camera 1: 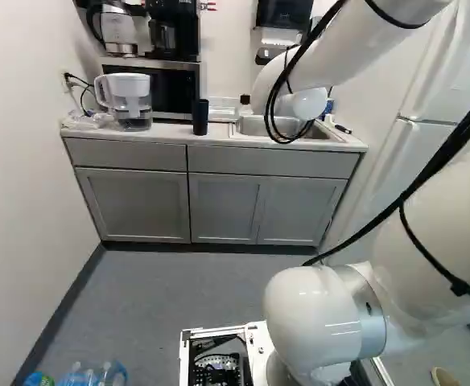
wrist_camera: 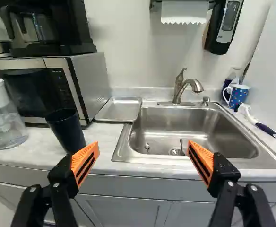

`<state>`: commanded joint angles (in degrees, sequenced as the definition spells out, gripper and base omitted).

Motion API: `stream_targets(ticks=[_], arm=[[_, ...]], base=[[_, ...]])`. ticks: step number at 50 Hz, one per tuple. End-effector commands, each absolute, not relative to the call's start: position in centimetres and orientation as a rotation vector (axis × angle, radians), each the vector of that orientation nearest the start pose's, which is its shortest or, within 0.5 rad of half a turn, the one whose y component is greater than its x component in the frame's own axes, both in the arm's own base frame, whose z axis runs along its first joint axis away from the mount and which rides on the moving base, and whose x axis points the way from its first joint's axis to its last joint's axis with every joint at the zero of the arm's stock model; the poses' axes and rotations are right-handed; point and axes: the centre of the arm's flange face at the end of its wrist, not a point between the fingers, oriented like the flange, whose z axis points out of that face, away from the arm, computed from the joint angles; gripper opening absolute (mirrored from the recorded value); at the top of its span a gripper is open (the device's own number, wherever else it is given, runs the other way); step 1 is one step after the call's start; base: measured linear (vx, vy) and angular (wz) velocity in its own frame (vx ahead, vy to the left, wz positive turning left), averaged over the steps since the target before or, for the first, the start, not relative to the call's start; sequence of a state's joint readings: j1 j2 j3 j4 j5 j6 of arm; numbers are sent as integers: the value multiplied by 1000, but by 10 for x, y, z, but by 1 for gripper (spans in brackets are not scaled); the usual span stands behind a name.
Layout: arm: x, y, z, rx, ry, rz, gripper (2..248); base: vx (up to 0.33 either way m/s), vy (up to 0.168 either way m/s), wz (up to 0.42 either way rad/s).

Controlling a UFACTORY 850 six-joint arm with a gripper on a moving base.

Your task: Rinse the cup and place it in the tray

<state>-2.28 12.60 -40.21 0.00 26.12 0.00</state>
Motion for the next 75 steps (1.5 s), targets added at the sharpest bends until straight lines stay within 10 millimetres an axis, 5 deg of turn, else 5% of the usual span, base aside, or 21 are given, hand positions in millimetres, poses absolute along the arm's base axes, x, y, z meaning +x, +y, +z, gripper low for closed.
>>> stream_targets(ticks=[49, 75], arm=[[437, -32, 637, -2424, 88, -2070, 247], [437, -32, 637, -2424, 88, -2070, 247]], base=[[0, 0, 0], [0, 0, 0]])
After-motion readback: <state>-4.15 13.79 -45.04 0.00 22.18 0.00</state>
